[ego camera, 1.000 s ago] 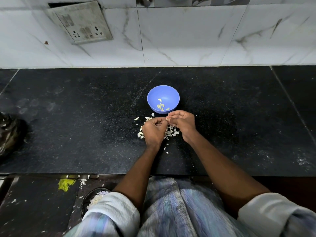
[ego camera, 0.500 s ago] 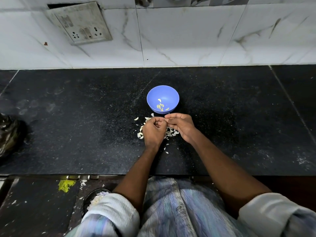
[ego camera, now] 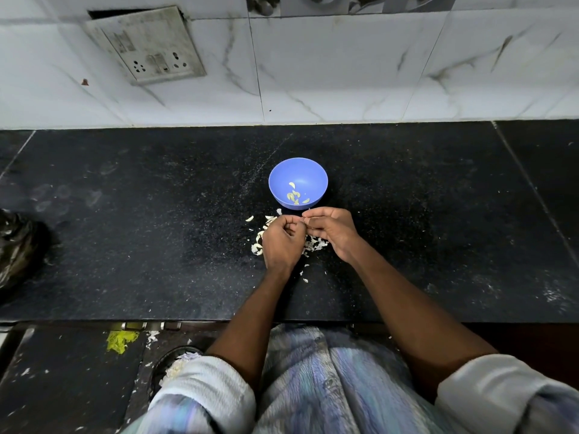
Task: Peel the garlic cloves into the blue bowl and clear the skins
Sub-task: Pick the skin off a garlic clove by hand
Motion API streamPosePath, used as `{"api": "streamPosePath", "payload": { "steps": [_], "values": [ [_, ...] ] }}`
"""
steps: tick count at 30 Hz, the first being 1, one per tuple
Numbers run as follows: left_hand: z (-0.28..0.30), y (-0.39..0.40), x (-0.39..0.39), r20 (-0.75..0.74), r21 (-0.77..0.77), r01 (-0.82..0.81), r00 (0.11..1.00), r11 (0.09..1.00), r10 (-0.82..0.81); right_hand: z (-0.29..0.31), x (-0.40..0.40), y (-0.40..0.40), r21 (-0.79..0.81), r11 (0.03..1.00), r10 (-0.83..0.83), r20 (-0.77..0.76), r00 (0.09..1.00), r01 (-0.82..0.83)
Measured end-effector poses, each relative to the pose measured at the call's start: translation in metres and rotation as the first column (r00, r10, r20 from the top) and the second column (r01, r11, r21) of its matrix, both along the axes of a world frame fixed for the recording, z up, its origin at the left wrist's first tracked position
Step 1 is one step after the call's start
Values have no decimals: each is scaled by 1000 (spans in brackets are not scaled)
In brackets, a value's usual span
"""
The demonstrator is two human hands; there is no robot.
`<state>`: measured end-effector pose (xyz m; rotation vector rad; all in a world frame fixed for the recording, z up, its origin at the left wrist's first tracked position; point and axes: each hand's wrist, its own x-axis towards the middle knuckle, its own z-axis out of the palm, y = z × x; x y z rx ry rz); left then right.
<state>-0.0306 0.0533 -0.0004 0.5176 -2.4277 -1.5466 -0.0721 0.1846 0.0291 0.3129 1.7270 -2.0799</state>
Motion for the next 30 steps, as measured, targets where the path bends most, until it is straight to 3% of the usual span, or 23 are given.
{"api": "streamPosePath", "payload": {
  "steps": [7,16,25,30],
  "values": [
    [0,1,0,15,15,31,999,999,-32,1,0,1,58,998,-2,11,1000,1],
    [-5,-5,1,1,62,-38,999,997,38,-1,-3,6,-23,999,-46,31,998,47],
    [-3,-3,3,26,-36,37,999,999,-36,2,-2,0,88,996,-24,-1,1000,24],
    [-10,-5,3,31,-21,11,999,1000,-10,-10,-2,2,244,970,22,-42,999,-11]
  ]
}}
